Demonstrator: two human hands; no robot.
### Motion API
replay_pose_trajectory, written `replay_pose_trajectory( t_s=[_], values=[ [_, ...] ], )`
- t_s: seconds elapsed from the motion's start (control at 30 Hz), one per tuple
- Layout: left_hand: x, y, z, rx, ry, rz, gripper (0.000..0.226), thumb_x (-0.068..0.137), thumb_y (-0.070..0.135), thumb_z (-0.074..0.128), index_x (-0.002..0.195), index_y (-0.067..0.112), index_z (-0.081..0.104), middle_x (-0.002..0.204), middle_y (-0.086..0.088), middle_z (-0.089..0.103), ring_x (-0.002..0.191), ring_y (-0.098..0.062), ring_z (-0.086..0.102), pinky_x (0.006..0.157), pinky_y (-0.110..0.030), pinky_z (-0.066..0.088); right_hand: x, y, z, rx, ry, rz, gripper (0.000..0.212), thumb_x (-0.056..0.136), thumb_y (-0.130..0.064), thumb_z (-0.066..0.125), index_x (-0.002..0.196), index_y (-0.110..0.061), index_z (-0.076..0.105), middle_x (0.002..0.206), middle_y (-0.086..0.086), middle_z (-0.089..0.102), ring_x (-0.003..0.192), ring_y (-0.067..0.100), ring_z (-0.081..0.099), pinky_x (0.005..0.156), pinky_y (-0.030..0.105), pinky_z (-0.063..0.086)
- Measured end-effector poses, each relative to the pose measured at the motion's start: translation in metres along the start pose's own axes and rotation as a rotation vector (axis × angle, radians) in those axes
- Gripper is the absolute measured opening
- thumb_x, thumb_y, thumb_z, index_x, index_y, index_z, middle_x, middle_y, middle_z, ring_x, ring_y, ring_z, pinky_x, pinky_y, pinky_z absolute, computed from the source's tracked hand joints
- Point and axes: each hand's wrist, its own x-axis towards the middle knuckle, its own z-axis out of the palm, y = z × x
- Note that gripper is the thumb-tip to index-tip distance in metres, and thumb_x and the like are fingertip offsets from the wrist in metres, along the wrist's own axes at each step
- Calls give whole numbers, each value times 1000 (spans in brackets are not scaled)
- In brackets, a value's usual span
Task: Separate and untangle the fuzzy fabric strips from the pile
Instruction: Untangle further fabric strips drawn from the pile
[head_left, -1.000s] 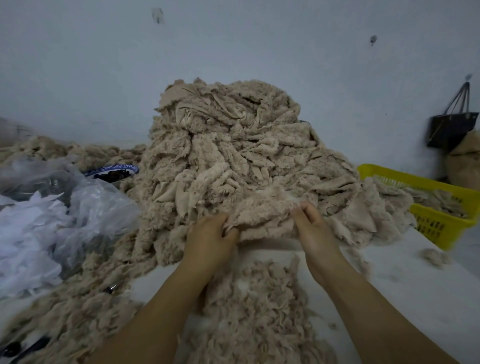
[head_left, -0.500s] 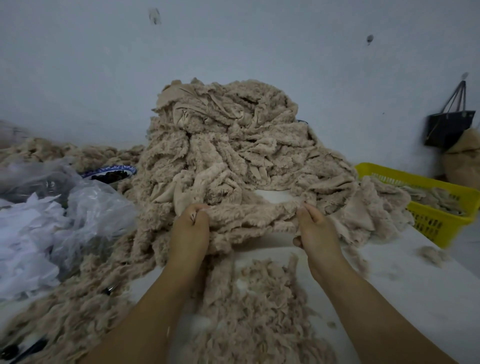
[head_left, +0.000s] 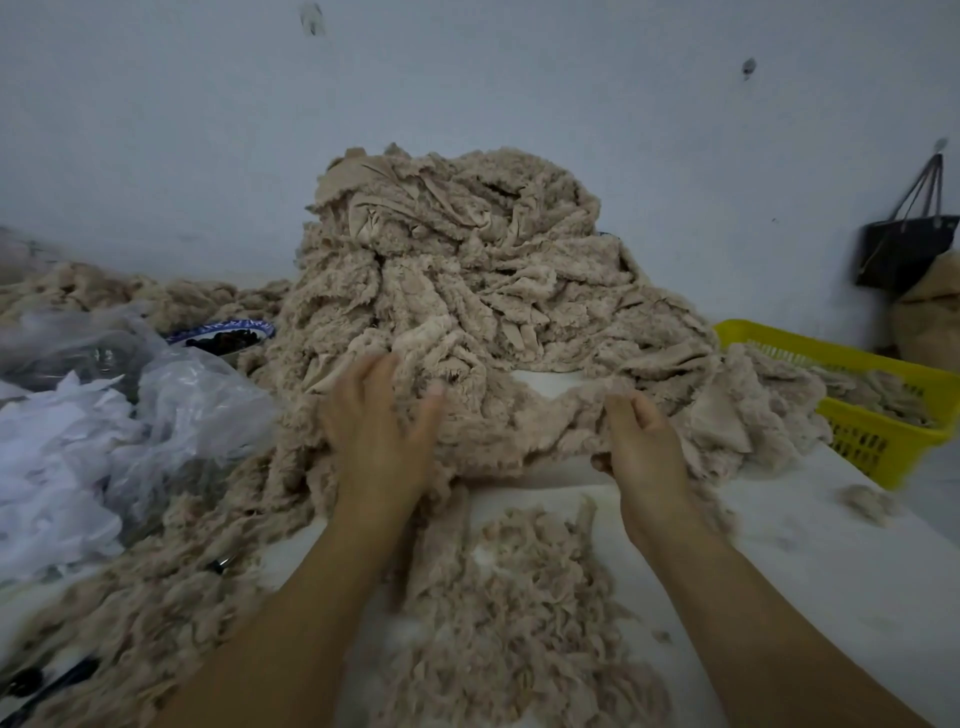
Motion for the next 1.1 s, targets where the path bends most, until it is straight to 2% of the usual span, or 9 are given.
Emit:
replay_pose_trajectory(
  t_s=[0.1, 0.17, 0.27, 0.37, 0.63, 0.73, 0.87, 1.0, 1.1],
  values=[
    [-19, 32, 15, -105, -283, 264, 78, 86, 75, 41, 149, 28, 37, 149, 9, 34, 134, 1, 23, 111, -25, 19, -10, -3, 9, -92, -197, -73, 33, 100, -34, 51, 70, -24, 61, 64, -1, 58, 58, 13, 54, 51, 25, 46],
    [-27, 36, 26, -123, -426, 281, 65, 91, 65, 50, 142, 26, 47, 136, 9, 50, 124, -1, 38, 103, -22, 33, -16, -4, 14, -82, -294, -75, 37, 100, -40, 51, 66, -30, 63, 61, -8, 60, 55, 5, 56, 48, 17, 46],
    [-26, 28, 31, -142, -397, 276, 26, 101, 36, 52, 92, 15, 62, 79, 6, 57, 75, -6, 51, 70, -30, 45, -15, -4, 13, -100, -272, -93, 47, 98, -47, 51, 54, -32, 52, 50, -10, 48, 46, 5, 47, 47, 20, 42],
    [-23, 26, 30, -246, -350, 198, 36, 104, 29, 45, 69, 24, 41, 61, 9, 41, 57, -3, 43, 52, -17, 32, -12, 0, 16, -209, -197, -155, 46, 98, -51, 47, 60, -27, 41, 48, -10, 41, 46, 7, 40, 51, 25, 37],
    [-3, 4, 23, -510, -183, -429, 29, 106, 42, 35, 100, 36, 62, 101, 13, 63, 93, -1, 58, 76, -23, 48, 1, -3, 1, 46, 100, 35, 38, 100, -52, 44, 74, -27, 56, 60, -8, 45, 50, 11, 41, 49, 24, 42],
    [0, -6, 19, -843, -184, -617, 31, 105, 40, 42, 118, 27, 67, 109, 8, 72, 102, -12, 69, 82, -32, 58, -1, 1, -4, -129, -62, 53, 58, 99, -55, 43, 59, -22, 67, 57, -11, 56, 61, 14, 56, 63, 27, 45],
    [-8, 6, 20, -943, -328, -503, 34, 102, 37, 51, 85, 27, 78, 96, 0, 78, 89, -14, 74, 65, -22, 58, -21, 3, 22, -338, -438, -158, 67, 79, -86, 36, 91, -29, 70, 110, -11, 63, 92, -20, 51, 80, 13, 43],
    [-14, 13, 19, -986, -450, -384, 31, 89, 49, 61, 96, 24, 78, 106, -5, 76, 100, -20, 73, 76, -28, 59, -31, 14, 34, -213, -586, -168, 17, 92, -49, 60, 106, -43, 67, 107, -27, 68, 108, -6, 61, 84, 7, 48],
    [-16, 10, 21, -721, -584, -147, 37, 82, 67, 57, 100, 37, 71, 101, 17, 73, 93, -1, 69, 76, -13, 53, -24, 11, 30, -137, -386, 87, 24, 96, -42, 56, 88, -30, 74, 83, -8, 76, 81, 13, 73, 68, 25, 58]
  ],
)
